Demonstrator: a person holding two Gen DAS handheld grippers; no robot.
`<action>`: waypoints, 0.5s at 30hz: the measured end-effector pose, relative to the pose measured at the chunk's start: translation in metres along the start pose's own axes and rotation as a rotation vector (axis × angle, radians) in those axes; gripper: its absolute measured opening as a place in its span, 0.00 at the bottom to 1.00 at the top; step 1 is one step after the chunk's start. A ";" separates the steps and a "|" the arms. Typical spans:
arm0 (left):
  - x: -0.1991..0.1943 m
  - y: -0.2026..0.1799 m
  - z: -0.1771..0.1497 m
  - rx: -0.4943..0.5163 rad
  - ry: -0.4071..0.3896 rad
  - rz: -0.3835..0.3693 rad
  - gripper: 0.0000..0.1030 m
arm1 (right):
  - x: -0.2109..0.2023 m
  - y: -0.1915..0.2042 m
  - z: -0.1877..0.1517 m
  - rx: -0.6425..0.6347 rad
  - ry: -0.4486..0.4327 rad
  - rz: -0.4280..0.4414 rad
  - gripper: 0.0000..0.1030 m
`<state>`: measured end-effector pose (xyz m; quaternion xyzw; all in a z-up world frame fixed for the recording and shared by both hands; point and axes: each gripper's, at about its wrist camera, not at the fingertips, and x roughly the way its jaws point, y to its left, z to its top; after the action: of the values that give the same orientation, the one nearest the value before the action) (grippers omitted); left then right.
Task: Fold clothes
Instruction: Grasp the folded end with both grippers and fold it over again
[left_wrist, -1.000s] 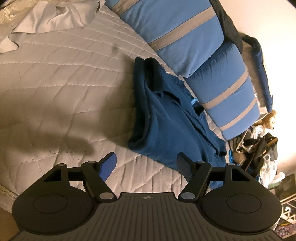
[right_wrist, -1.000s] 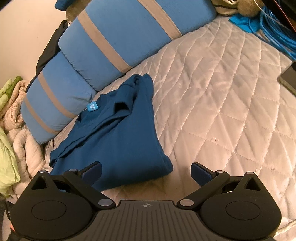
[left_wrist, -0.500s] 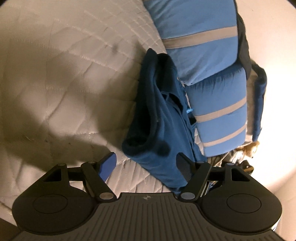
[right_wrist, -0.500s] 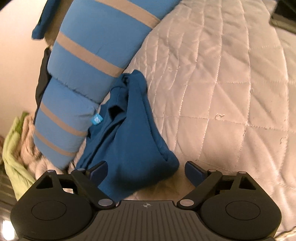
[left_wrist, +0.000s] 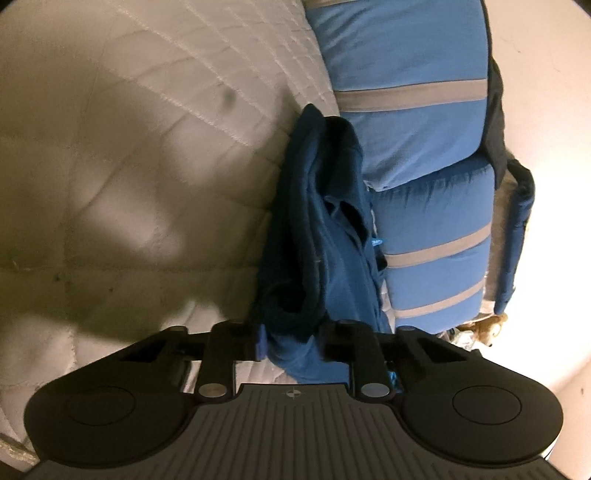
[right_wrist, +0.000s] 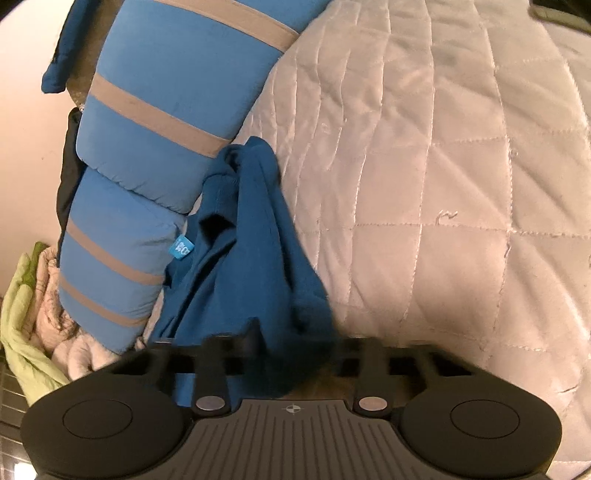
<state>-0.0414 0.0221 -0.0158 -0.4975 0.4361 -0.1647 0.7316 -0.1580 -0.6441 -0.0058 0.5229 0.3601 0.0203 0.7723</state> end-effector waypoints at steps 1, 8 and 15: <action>-0.002 -0.002 0.001 0.012 0.002 0.006 0.17 | -0.002 0.003 0.001 -0.016 -0.005 -0.001 0.19; -0.016 -0.009 0.009 0.063 -0.003 0.030 0.13 | -0.013 0.021 0.011 -0.111 -0.032 -0.023 0.15; -0.019 -0.008 0.012 0.076 -0.004 0.060 0.12 | -0.016 0.019 0.017 -0.116 -0.041 -0.029 0.14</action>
<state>-0.0406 0.0386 0.0017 -0.4565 0.4430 -0.1581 0.7553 -0.1531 -0.6548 0.0217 0.4722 0.3499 0.0195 0.8088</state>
